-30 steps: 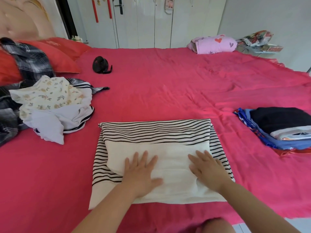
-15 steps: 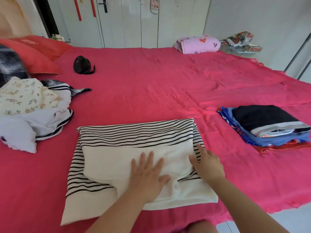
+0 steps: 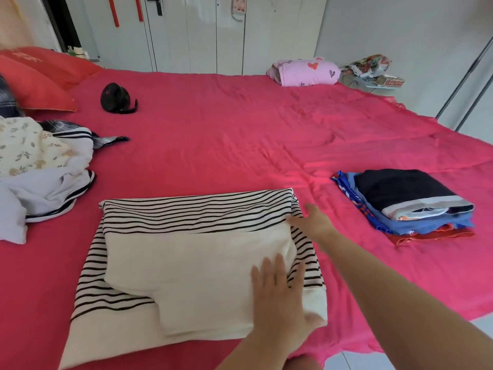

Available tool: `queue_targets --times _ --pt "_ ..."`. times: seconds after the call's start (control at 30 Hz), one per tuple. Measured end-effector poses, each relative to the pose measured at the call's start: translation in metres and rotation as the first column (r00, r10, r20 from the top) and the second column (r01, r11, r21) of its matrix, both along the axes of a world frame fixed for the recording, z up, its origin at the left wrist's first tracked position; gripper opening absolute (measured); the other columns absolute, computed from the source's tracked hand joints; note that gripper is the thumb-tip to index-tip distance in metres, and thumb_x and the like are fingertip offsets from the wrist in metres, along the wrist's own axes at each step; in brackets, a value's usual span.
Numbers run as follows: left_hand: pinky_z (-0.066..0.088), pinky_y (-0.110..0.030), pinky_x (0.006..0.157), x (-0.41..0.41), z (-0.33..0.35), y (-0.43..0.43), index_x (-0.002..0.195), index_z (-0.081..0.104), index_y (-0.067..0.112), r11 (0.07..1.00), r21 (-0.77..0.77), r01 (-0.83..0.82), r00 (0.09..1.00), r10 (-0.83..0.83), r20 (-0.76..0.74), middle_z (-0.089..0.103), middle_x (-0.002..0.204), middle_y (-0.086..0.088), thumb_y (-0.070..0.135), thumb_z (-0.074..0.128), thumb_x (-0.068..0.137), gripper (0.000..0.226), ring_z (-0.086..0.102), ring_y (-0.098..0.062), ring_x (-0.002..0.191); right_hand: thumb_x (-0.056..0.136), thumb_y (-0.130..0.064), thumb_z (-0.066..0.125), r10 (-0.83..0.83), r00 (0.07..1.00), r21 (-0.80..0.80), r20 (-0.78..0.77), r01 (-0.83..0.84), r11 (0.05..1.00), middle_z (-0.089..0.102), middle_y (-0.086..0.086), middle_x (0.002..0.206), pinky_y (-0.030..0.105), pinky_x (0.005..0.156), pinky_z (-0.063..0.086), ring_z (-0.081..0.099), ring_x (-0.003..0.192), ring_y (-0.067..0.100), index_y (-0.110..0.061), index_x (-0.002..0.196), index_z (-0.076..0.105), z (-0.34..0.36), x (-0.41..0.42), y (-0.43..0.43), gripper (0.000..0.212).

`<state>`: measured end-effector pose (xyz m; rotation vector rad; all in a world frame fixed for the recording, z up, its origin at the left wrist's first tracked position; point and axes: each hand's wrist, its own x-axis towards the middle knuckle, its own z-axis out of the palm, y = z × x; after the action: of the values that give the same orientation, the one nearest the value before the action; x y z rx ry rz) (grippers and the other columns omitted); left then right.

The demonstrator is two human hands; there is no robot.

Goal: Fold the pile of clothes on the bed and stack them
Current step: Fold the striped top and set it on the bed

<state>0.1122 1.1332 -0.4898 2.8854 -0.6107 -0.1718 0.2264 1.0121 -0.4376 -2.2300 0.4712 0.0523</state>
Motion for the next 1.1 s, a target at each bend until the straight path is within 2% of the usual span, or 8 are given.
queue_targets --times 0.07,0.2,0.4,0.6,0.67,0.73,0.87,1.1 --pt "-0.021 -0.057 0.102 0.002 0.001 -0.003 0.148 0.010 0.034 0.999 0.034 0.014 0.999 -0.016 0.037 -0.002 0.155 -0.020 0.073 0.049 0.075 0.091 0.000 -0.046 0.140 0.083 -0.030 0.066 0.025 0.999 0.002 0.029 -0.025 1.000 0.052 0.010 0.133 0.027 0.088 0.040 0.050 0.120 0.027 -0.009 0.135 0.042 0.001 0.011 -0.002 0.061" --pt "0.052 -0.053 0.083 0.000 0.004 -0.006 0.101 0.071 0.039 0.997 0.080 0.022 0.994 -0.031 0.106 0.066 0.115 -0.014 0.074 0.074 0.042 0.069 0.066 -0.035 0.100 0.083 -0.031 0.066 0.096 0.995 -0.060 0.021 -0.095 0.994 0.051 0.009 0.135 0.033 0.100 0.040 0.049 0.123 0.026 -0.016 0.140 0.037 0.001 0.028 -0.002 0.065" --pt "0.031 -0.062 0.102 -0.005 0.001 -0.020 0.134 0.050 0.028 0.996 0.089 0.020 0.996 -0.027 0.081 0.042 0.137 -0.031 0.092 0.047 0.046 0.108 0.044 -0.048 0.123 0.084 -0.031 0.064 0.110 0.994 -0.130 -0.008 -0.110 0.985 0.050 0.009 0.136 0.029 0.098 0.039 0.048 0.124 0.026 -0.017 0.141 0.036 -0.005 0.037 -0.001 0.066" --pt "0.002 -0.044 0.116 0.003 0.002 -0.015 0.147 0.019 0.031 0.979 -0.202 -0.035 0.999 0.041 0.025 0.012 0.155 -0.018 0.043 0.033 0.094 0.056 0.010 -0.034 0.143 0.084 -0.009 0.055 0.090 0.994 -0.212 0.060 -0.075 0.974 0.056 0.010 0.130 0.027 0.097 0.038 0.052 0.119 0.026 -0.017 0.136 0.046 0.001 0.038 0.000 0.054" --pt "0.026 -0.030 0.112 0.004 0.015 -0.001 0.140 0.035 0.029 0.822 -0.563 -0.092 0.996 0.081 -0.045 0.042 0.142 -0.006 0.039 0.034 0.094 0.047 0.038 -0.017 0.131 0.081 -0.003 0.053 0.066 0.993 -0.178 0.096 -0.048 0.983 0.060 0.011 0.124 0.027 0.095 0.040 0.055 0.114 0.025 -0.014 0.132 0.051 0.010 0.039 0.002 0.052" --pt "0.043 -0.015 0.088 0.003 0.038 0.017 0.117 0.058 0.033 0.462 -0.847 -0.264 0.965 0.123 -0.233 0.065 0.107 0.009 0.036 0.046 0.089 0.031 0.054 0.009 0.093 0.080 0.000 0.052 0.026 0.991 -0.081 0.129 -0.016 0.997 0.064 0.011 0.109 0.028 0.083 0.047 0.060 0.099 0.024 -0.012 0.128 0.056 0.023 0.043 0.009 0.050" --pt "0.052 -0.028 0.073 0.002 0.068 0.066 0.080 0.071 0.037 -0.189 -0.796 -0.575 0.804 0.051 -0.593 0.072 0.080 0.010 0.027 0.056 0.077 0.018 0.065 -0.010 0.078 0.080 0.005 0.052 -0.061 0.980 0.239 0.189 0.014 0.971 0.056 0.009 0.103 0.032 0.069 0.055 0.057 0.084 0.021 -0.013 0.125 0.057 0.061 0.052 0.049 0.048" --pt "0.050 -0.034 0.064 -0.014 0.074 0.171 0.077 0.072 0.017 -0.475 -0.697 -0.537 0.727 0.158 -0.668 0.071 0.078 -0.004 0.007 0.049 0.080 0.026 0.067 -0.018 0.069 0.077 0.003 0.051 0.173 0.901 0.071 0.397 -0.218 0.973 0.054 0.001 0.093 0.034 0.078 0.053 0.055 0.077 0.017 -0.018 0.127 0.054 0.099 0.054 0.191 0.054"
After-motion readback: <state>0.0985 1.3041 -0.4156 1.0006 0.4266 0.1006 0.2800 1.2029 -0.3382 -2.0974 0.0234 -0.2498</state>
